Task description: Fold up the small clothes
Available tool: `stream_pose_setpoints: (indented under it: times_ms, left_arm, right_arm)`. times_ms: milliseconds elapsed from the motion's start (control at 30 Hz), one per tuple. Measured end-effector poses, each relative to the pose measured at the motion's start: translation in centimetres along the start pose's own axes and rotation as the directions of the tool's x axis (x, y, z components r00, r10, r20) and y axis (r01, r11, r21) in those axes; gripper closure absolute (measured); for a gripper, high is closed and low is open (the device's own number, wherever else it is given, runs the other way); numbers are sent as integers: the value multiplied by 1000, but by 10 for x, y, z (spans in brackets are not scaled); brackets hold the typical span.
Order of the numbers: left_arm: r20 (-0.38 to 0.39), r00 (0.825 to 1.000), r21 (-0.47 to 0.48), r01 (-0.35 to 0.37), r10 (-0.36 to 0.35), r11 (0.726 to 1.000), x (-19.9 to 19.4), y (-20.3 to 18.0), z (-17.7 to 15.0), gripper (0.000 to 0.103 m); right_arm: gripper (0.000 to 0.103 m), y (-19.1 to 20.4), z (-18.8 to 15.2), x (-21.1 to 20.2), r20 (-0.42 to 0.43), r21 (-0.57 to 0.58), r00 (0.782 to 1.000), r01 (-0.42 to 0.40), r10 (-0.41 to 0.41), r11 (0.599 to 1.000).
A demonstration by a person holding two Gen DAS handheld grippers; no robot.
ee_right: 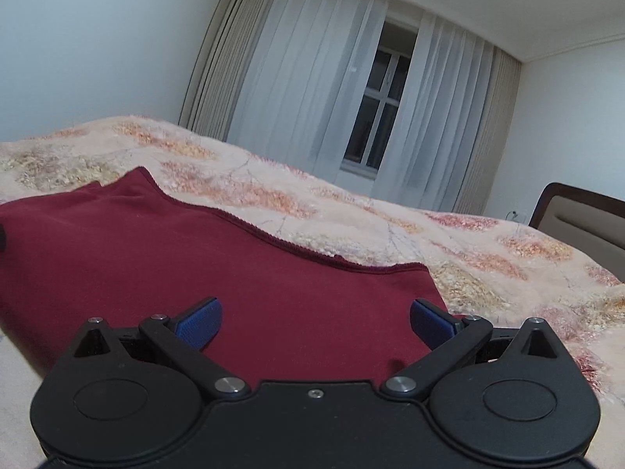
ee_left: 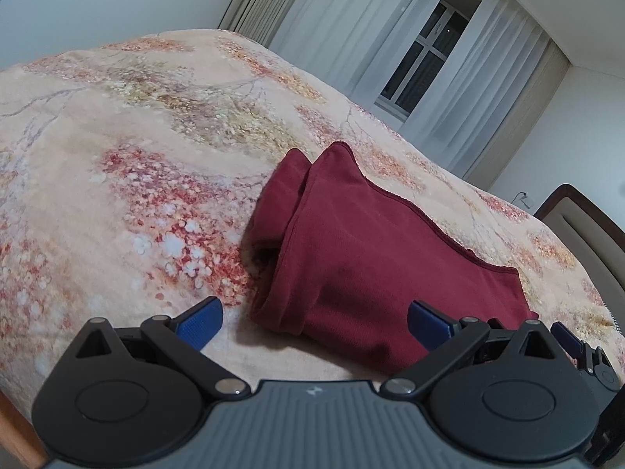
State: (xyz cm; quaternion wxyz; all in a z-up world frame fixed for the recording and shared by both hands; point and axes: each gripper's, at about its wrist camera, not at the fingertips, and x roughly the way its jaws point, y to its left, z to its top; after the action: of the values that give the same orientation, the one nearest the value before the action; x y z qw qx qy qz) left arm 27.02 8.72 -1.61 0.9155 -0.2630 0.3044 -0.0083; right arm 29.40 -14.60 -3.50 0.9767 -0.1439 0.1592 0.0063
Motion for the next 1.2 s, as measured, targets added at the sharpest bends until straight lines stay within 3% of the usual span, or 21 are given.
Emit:
stream_pose_setpoints:
  times_ms: [267, 767, 967, 1200]
  left_arm:
    - [2, 1000, 3, -10, 10, 1000, 2, 0, -1, 0]
    - [0, 1000, -10, -6, 6, 1000, 2, 2, -2, 0]
    - [-51, 992, -118, 110, -117, 987, 6, 7, 1, 0]
    - [-47, 995, -153, 77, -85, 985, 12, 3, 2, 0]
  right_arm:
    - [1, 14, -17, 4, -14, -32, 1000, 8, -9, 999]
    - [1, 17, -37, 1, 65, -5, 998, 21, -21, 1000]
    - [1, 18, -39, -1, 77, -3, 997, 26, -26, 1000]
    - [1, 19, -40, -1, 82, -3, 996, 29, -29, 1000]
